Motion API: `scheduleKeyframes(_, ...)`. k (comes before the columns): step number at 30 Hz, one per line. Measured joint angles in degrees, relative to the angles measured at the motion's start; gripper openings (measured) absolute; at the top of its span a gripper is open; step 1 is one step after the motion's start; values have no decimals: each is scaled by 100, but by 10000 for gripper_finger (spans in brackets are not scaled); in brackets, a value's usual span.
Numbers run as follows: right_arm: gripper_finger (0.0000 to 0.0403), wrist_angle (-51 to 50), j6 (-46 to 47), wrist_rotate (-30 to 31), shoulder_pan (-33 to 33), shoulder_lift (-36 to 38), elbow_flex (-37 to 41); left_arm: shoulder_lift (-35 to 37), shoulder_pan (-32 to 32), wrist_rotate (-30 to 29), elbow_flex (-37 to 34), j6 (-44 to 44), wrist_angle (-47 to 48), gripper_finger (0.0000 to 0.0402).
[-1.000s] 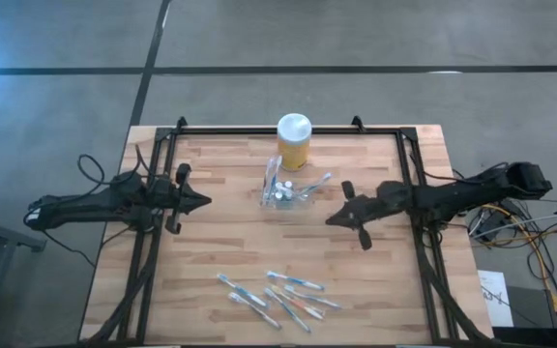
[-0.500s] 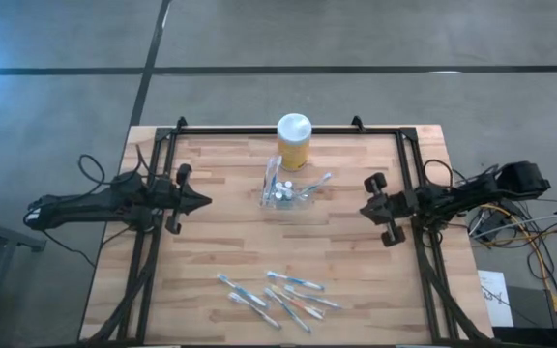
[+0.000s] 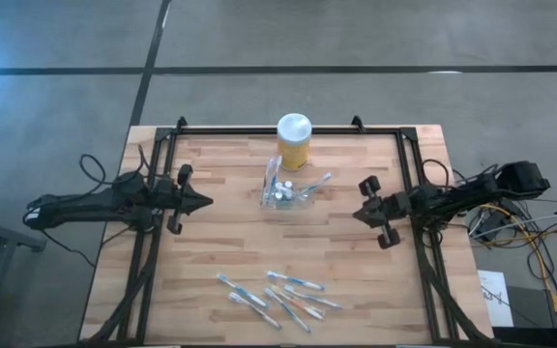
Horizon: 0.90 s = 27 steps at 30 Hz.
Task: Pick & Place toothbrushing station
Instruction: Put the blue toothbrush into the transparent organizer
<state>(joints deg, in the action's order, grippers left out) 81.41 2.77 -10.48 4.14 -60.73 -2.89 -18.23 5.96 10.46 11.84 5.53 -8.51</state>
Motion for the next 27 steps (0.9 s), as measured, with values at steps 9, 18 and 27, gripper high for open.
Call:
scheduleKeyframes(9, 12, -3060, -24, 69, -1, 0, -1048, -129, 4, -64, 0, -274, 152, 10)
scheduleKeyframes(18, 12, -5080, -68, 272, 19, -20, -2063, -833, 2, -553, 872, -90, 1143, 5)
scheduleKeyframes(27, 13, -5036, -78, 271, 59, -12, -1953, -2009, 2, -560, 1729, 443, 2433, 6)
